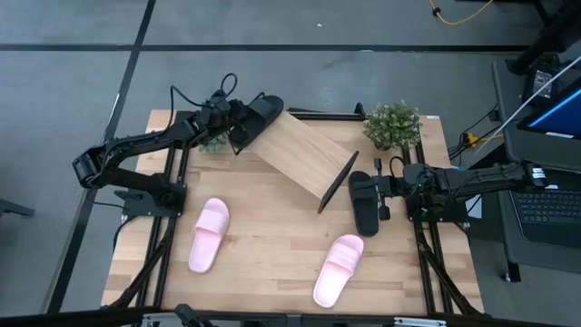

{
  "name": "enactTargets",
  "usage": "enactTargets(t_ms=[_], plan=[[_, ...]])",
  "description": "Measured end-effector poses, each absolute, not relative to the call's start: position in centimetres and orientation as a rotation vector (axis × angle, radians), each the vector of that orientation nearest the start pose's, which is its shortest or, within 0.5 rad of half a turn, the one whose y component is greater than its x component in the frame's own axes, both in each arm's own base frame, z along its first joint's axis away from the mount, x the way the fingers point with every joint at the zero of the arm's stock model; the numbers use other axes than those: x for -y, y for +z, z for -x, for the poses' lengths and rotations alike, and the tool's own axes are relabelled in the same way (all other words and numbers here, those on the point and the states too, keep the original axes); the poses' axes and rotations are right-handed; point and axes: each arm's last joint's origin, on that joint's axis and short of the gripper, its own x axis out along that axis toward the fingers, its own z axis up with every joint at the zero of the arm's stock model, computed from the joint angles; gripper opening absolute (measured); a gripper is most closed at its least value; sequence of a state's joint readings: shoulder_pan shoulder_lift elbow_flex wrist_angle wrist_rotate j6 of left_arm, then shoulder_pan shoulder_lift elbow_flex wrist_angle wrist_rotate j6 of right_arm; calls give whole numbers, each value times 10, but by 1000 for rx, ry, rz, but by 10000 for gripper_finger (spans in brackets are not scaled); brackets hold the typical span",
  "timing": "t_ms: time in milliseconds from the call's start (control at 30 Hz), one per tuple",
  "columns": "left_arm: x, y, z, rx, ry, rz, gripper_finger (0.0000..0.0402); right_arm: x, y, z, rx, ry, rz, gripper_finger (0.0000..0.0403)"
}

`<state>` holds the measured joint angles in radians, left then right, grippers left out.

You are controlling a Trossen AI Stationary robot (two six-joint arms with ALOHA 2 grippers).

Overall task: Pick and place slides into the shelf
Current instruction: Put the left black slide on the shelf

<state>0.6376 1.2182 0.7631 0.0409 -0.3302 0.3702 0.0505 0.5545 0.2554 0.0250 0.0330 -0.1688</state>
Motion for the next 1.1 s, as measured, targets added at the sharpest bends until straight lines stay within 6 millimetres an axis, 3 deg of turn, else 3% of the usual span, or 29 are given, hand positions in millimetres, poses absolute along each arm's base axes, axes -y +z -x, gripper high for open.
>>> enactTargets(t_ms=[533, 1100], plan=[[-164, 259, -204, -609, 896, -277, 2, -6, 201, -140, -272, 40, 177, 29], [-164, 259, -204, -615, 909, -285, 87, -6, 202, -140, -272, 40, 177, 29]])
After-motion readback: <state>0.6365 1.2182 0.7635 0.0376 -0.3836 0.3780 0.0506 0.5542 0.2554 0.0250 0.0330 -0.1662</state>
